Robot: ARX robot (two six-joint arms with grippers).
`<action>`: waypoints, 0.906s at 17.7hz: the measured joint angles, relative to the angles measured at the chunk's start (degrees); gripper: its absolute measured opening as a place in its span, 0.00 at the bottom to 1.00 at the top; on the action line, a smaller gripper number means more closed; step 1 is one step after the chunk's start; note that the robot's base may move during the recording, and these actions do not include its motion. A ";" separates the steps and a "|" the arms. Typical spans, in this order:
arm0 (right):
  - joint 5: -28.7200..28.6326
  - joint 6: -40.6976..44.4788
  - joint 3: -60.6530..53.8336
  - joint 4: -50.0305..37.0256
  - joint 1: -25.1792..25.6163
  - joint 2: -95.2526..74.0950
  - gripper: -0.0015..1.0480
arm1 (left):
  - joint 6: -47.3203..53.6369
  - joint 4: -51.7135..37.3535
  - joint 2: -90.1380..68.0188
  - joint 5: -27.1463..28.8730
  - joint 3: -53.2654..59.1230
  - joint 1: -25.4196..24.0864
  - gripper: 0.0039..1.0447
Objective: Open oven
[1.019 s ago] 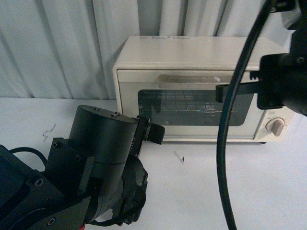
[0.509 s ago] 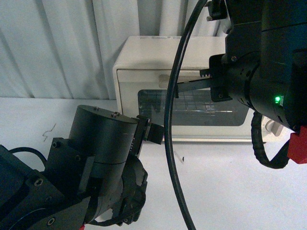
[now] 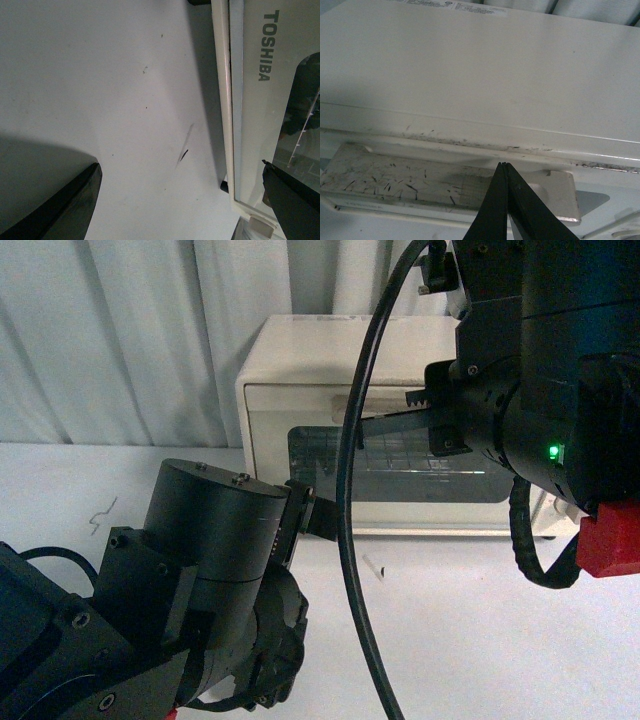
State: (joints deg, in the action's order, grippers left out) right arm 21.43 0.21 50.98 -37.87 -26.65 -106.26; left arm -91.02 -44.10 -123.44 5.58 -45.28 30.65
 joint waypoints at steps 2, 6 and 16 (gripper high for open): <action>0.00 -0.15 0.33 -0.50 0.09 -0.55 0.02 | 0.02 0.02 0.00 -0.02 0.00 0.00 0.94; 0.07 -1.44 0.22 -1.25 0.07 -0.96 0.02 | 0.00 0.02 0.00 0.00 0.00 0.00 0.94; 3.45 -8.66 -11.89 -5.51 -4.39 4.44 0.02 | 0.02 0.02 0.00 0.00 0.00 0.00 0.94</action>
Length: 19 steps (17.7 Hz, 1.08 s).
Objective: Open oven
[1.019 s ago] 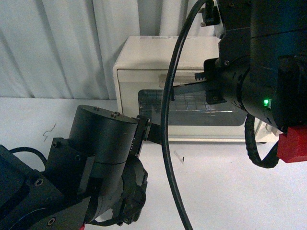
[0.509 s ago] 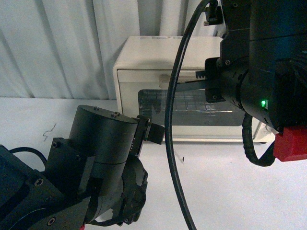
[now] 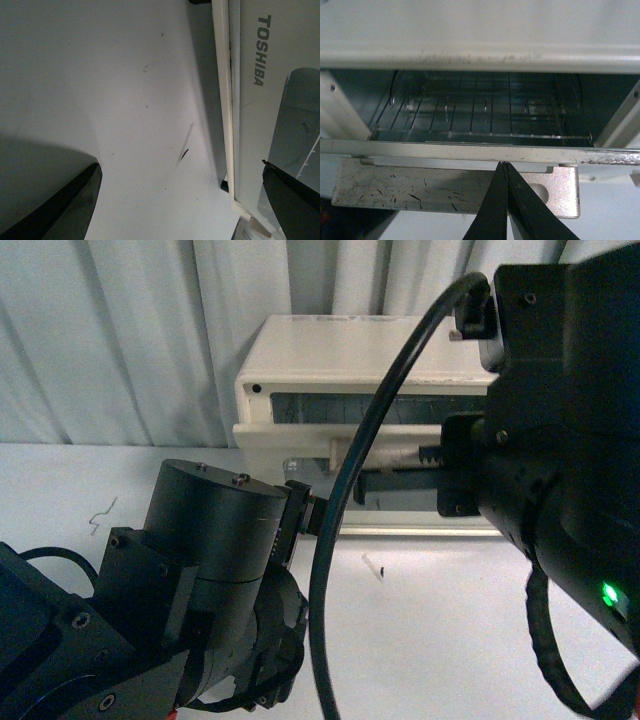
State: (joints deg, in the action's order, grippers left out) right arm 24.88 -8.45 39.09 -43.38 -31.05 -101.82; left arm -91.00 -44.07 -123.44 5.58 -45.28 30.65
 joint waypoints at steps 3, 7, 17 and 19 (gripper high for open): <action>1.38 -0.04 -8.76 3.13 -1.31 7.67 0.02 | 0.00 -0.02 0.00 0.00 0.00 0.00 0.94; 25.53 -6.29 -27.80 42.51 -10.43 59.80 0.02 | 0.00 0.04 0.00 -0.02 0.00 0.00 0.94; -7.63 0.52 -38.47 40.96 14.56 99.27 0.05 | 0.02 0.13 0.00 0.22 -0.04 0.04 0.94; -11.96 5.60 -38.45 42.14 18.40 100.00 0.02 | 0.02 0.07 0.00 -0.04 -0.04 0.04 0.94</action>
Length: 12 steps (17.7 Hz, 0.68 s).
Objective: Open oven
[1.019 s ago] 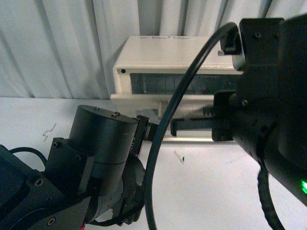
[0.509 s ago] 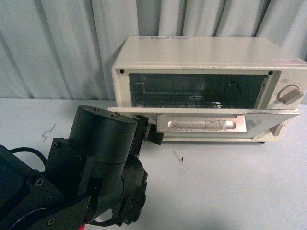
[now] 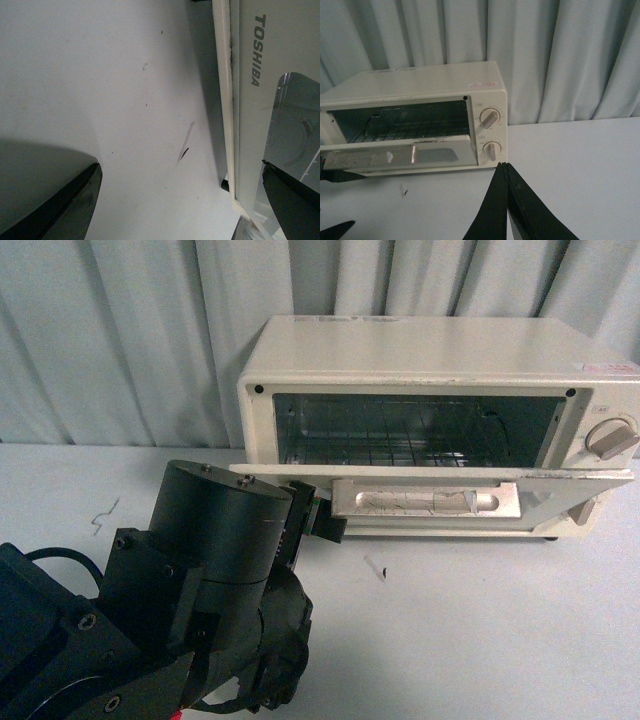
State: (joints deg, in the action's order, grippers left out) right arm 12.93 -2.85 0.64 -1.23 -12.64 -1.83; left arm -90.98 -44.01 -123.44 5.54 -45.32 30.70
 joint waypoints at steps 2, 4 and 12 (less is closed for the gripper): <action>-6.01 1.75 0.00 1.09 5.07 1.05 0.02 | -0.02 0.02 0.00 0.02 0.00 0.00 0.94; -12.85 2.49 0.00 1.44 12.66 1.60 0.02 | -0.02 0.02 0.00 0.00 0.00 0.00 0.94; -12.87 2.56 0.00 1.44 12.66 1.60 0.43 | -0.02 0.02 0.00 0.00 0.00 0.00 0.94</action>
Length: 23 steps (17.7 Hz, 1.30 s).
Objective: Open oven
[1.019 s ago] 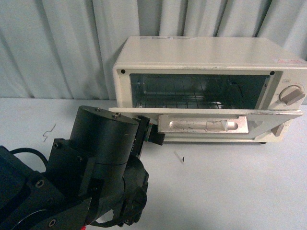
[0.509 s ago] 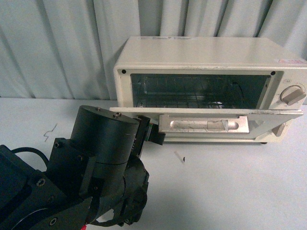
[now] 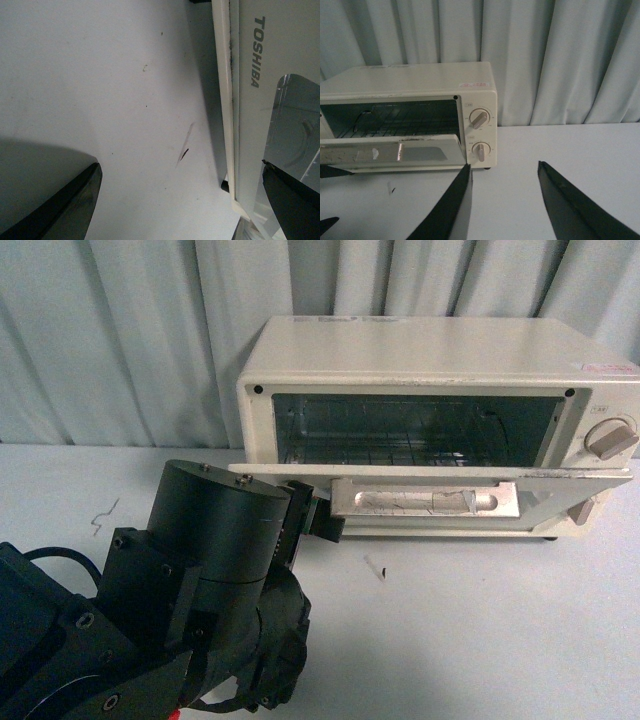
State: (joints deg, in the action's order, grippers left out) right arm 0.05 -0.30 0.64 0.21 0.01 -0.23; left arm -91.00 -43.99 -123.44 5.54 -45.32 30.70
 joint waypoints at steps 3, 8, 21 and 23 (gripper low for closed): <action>0.00 0.00 0.00 0.00 0.00 0.00 0.67 | 0.44 -0.44 -0.02 0.74 0.02 0.04 0.94; -0.07 -0.02 0.00 0.02 0.00 0.00 0.96 | 15.28 -11.37 -0.74 28.94 5.66 3.15 0.94; 0.02 -0.02 0.00 -0.02 0.00 0.00 0.94 | 45.07 -28.28 -1.14 24.09 24.17 -1.11 0.69; -0.09 0.00 0.00 0.00 0.00 0.00 0.94 | 73.94 -29.83 9.27 18.78 34.42 -7.54 0.44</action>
State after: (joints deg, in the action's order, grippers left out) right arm -0.03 -0.30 0.64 0.21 0.01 -0.23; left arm -17.06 -73.82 -114.17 24.32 -10.90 23.16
